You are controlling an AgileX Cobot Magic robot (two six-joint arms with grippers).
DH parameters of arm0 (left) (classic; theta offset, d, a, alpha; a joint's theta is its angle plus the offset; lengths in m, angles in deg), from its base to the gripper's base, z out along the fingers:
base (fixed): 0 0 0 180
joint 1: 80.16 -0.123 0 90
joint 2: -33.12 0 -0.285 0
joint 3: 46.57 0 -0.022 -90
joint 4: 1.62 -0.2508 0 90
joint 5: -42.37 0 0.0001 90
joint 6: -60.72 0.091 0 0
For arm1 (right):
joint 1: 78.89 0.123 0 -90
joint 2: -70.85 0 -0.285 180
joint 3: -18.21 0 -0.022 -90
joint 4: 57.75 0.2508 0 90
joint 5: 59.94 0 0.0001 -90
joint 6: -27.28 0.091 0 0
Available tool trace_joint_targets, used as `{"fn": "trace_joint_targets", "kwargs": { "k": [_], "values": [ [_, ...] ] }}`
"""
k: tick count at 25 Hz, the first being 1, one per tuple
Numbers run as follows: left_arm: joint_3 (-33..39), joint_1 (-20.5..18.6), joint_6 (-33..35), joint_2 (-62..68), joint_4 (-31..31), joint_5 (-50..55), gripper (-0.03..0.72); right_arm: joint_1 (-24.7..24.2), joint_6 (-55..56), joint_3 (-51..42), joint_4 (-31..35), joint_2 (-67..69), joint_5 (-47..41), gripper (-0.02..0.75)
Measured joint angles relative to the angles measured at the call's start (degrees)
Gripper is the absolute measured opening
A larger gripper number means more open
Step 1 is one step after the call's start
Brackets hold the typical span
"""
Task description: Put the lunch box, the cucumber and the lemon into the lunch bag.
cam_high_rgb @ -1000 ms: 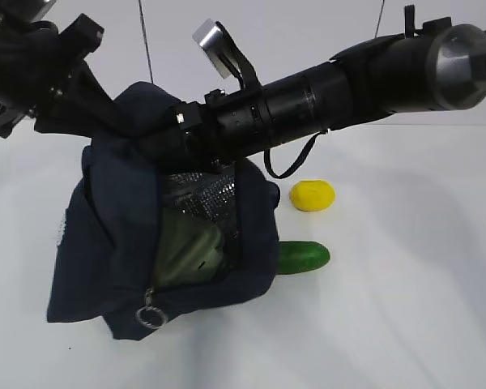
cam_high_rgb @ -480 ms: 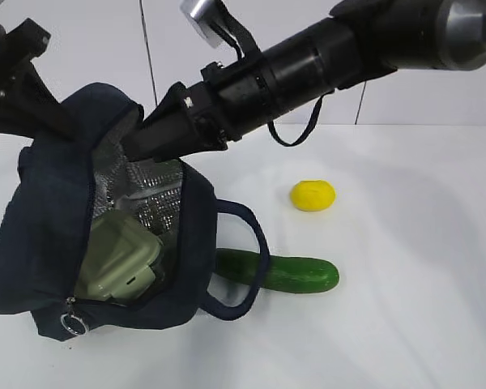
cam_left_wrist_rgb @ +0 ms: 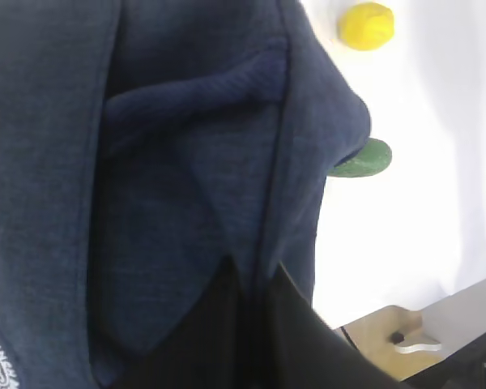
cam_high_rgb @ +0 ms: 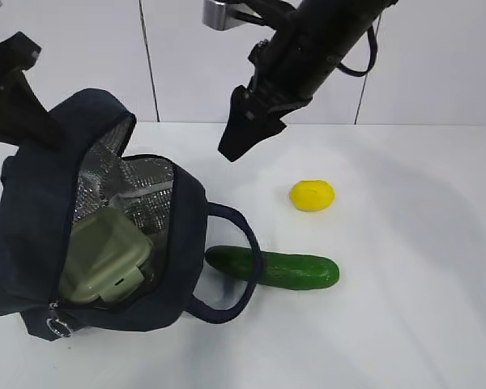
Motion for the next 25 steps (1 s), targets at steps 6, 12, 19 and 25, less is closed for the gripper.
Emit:
{"fn": "trace_joint_targets", "kwargs": {
  "k": [6, 12, 19, 25],
  "values": [
    [0.00, -3.85, 0.89, -2.20, -0.14, 2.18, 0.007, -0.09, 1.64, 0.03, -6.46, -2.57, -0.57, 0.518],
    [0.00, -7.07, 0.99, -4.02, -1.54, 4.14, 0.008, -0.09, 2.22, 0.13, -9.82, -2.70, -0.73, 0.518],
    [0.00, -7.22, 2.35, -4.11, -1.79, 3.83, 0.008, -0.09, 4.77, -2.79, -18.01, -3.57, -0.84, 0.518],
    [0.00, -7.22, 2.57, -4.11, -2.50, 3.16, 0.008, -0.09, 2.30, -11.65, -18.16, -3.62, -0.84, 0.519]
  ]
}}
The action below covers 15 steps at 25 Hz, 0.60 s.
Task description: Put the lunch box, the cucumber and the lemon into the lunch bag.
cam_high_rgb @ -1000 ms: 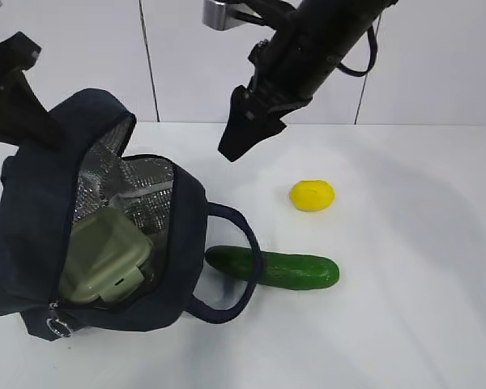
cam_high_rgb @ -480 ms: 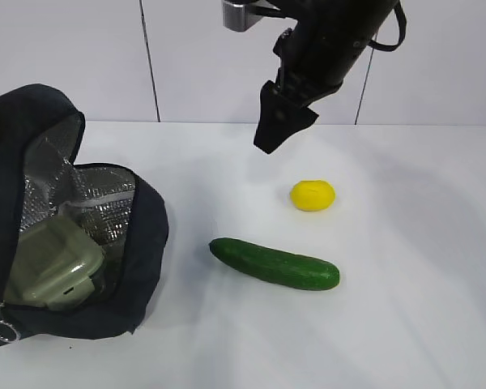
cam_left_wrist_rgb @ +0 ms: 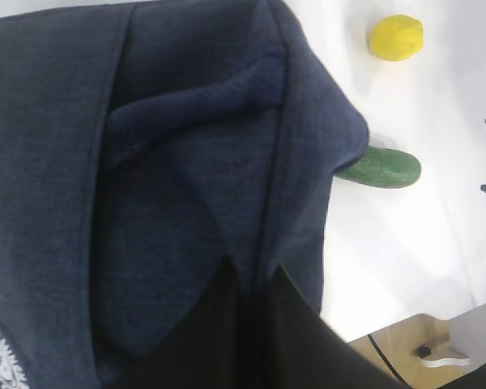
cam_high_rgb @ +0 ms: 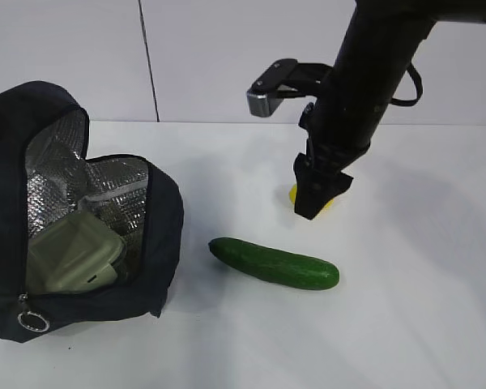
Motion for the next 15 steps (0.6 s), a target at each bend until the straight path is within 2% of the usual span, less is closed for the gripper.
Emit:
{"fn": "trace_joint_targets", "kwargs": {
  "k": [7, 15],
  "values": [
    [0.00, 0.00, 0.00, 0.61, -0.06, -0.60, 0.008, 0.00, -7.16, -2.12, 0.58, 0.00, 0.25, 0.519],
    [0.00, 0.00, 0.00, 0.61, -0.14, -0.81, 0.008, 0.10, -7.94, -2.12, 3.35, 3.90, 0.46, 0.519]
  ]
}}
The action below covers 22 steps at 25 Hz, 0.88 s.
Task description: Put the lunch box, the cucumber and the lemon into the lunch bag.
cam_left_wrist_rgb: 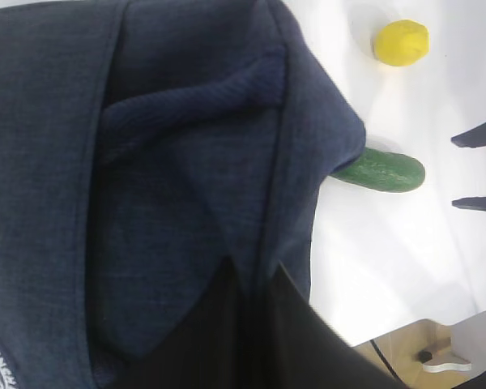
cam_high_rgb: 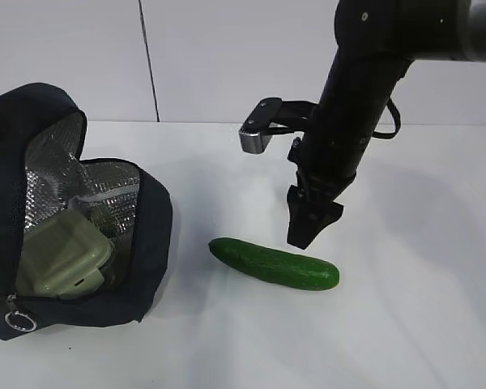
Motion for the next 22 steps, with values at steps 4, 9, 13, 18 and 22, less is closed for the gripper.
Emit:
{"fn": "trace_joint_targets", "kwargs": {
  "k": [4, 9, 13, 18, 22],
  "values": [
    [0.00, 0.00, 0.00, 0.00, 0.00, 0.00, 0.008, 0.00, -0.04, 0.00, 0.11, 3.09, 0.37, 0.519],
    [0.00, 0.00, 0.00, 0.00, 0.00, 0.10, 0.008, 0.00, -0.04, 0.00, 0.20, 6.13, 0.58, 0.519],
    [0.00, 0.00, 0.00, 0.00, 0.00, 0.10, 0.008, 0.00, -0.04, 0.00, 0.82, 7.19, 0.68, 0.519],
    [0.00, 0.00, 0.03, 0.00, 0.00, 0.10, 0.008, 0.00, -0.04, 0.00, 1.96, 7.87, 0.68, 0.519],
    [0.00, 0.00, 0.03, 0.00, 0.00, 0.10, 0.008, 0.10, -0.31, 0.00, 2.08, 8.61, 0.80, 0.519]
  ]
}}
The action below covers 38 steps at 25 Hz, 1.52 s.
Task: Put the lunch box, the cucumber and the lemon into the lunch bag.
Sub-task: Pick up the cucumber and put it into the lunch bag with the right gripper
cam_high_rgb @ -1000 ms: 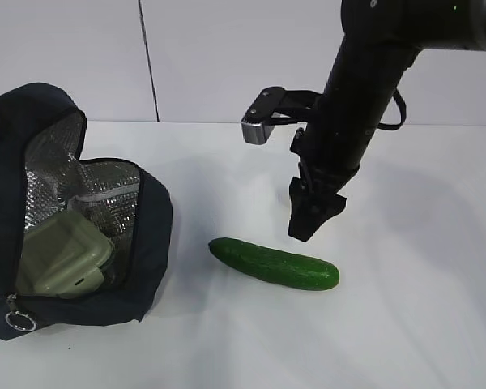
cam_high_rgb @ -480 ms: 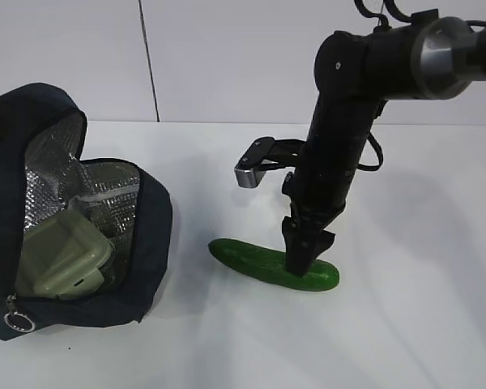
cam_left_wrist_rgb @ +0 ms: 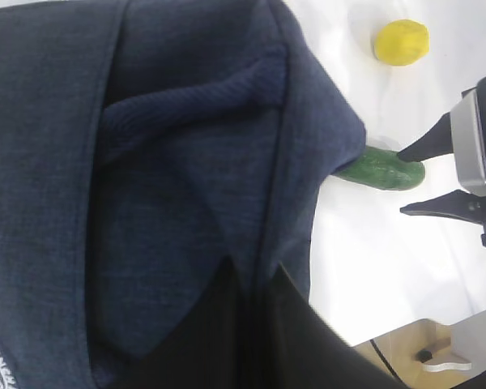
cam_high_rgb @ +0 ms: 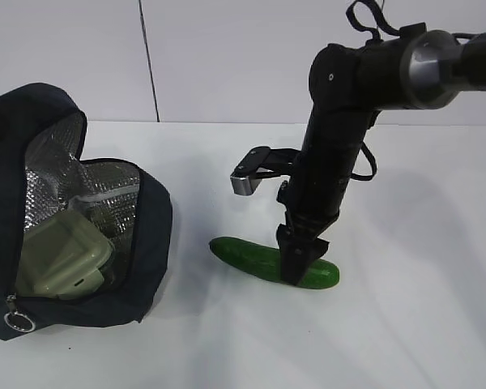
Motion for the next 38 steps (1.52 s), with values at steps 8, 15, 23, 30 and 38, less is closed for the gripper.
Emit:
{"fn": "trace_joint_targets", "kwargs": {
  "k": [8, 15, 23, 30, 38],
  "values": [
    [0.00, 0.00, 0.00, 0.00, 0.00, 0.00, 0.008, 0.00, -0.56, 1.75, 0.10, 2.84, 1.41, 0.519],
    [0.00, 0.00, 0.00, 0.00, 0.00, 0.00, 0.008, 0.00, -0.67, 1.89, 0.10, 2.92, 3.56, 0.519],
    [0.00, 0.00, 0.00, 0.00, 0.00, 0.00, 0.008, 0.00, -0.67, 1.89, 0.22, 4.80, 4.32, 0.519],
    [0.00, 0.00, 0.00, 0.00, 0.00, 0.00, 0.008, 0.00, -0.67, 2.02, 0.22, 4.84, 4.41, 0.446],
    [0.00, 0.00, 0.00, 0.00, 0.00, 0.00, 0.008, 0.00, -0.67, 2.87, 0.22, 4.84, 1.69, 0.377]
  ]
}}
